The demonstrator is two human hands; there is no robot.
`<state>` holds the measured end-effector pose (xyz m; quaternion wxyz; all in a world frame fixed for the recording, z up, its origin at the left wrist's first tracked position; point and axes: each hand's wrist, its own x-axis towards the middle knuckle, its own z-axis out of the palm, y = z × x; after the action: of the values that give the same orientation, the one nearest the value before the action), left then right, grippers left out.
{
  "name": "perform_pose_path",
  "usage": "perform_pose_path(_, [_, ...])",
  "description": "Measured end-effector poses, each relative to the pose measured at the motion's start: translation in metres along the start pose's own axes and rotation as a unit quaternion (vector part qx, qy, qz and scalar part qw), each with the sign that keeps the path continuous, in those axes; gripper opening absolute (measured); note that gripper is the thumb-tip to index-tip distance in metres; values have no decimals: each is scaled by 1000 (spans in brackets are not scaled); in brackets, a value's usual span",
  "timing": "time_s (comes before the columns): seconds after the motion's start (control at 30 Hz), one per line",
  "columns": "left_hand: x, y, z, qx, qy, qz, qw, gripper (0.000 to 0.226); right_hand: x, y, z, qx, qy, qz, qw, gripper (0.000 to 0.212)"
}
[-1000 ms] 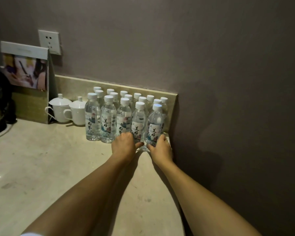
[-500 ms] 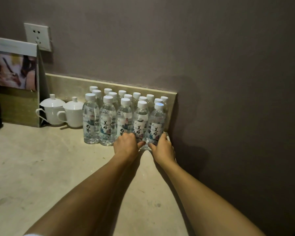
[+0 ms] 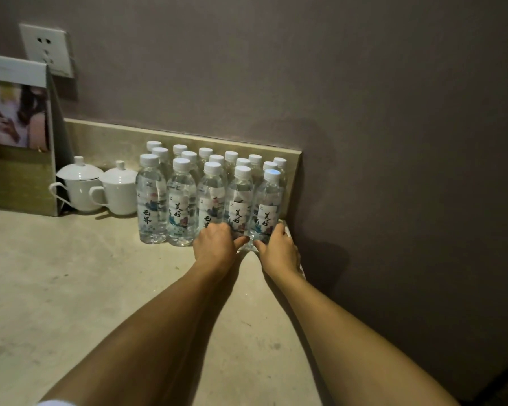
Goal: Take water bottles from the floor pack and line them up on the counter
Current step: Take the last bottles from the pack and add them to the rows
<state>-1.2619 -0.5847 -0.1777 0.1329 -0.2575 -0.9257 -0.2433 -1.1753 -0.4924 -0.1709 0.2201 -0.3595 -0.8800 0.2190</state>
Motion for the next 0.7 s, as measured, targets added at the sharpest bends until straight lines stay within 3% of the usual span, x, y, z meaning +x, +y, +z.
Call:
perform_pose_path(0.53, [1, -5, 4, -59, 8, -8, 998, 46, 0, -3, -1, 1, -4, 8, 1000, 49])
perform_pose_path(0.7, [0, -6, 0, -73, -19, -2, 997, 53, 0, -11, -4, -42, -21, 16, 999, 55])
